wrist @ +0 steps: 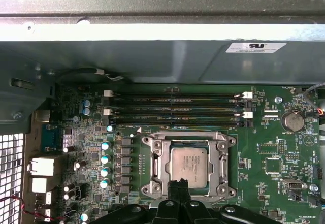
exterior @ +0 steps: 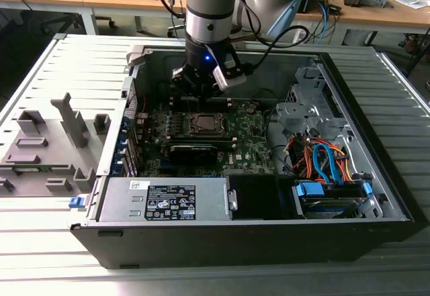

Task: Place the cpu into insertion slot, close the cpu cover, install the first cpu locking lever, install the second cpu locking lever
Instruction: 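Install the first cpu locking lever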

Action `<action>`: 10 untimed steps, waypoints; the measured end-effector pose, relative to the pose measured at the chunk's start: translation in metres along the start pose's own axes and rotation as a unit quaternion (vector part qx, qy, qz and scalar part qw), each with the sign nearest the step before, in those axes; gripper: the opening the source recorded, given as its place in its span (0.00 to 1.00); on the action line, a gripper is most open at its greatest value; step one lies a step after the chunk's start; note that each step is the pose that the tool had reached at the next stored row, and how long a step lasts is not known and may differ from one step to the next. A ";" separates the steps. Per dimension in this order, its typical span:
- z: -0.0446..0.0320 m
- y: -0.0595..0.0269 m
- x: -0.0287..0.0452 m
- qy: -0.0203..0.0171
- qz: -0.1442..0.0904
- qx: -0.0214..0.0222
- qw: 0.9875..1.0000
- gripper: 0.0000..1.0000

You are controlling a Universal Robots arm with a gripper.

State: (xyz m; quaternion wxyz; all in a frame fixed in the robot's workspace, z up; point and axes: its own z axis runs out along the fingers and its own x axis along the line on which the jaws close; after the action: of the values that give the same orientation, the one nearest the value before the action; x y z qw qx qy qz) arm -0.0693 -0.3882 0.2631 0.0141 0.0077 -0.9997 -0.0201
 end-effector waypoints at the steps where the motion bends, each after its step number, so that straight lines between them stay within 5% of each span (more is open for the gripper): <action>1: 0.0000 0.0000 0.0002 0.000 0.000 0.000 1.000 0.11; 10: 0.0002 0.0001 0.0069 0.000 0.000 0.000 1.000 0.11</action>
State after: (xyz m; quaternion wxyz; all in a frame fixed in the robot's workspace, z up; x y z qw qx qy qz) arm -0.0761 -0.3882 0.2631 0.0141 0.0077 -0.9997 -0.0201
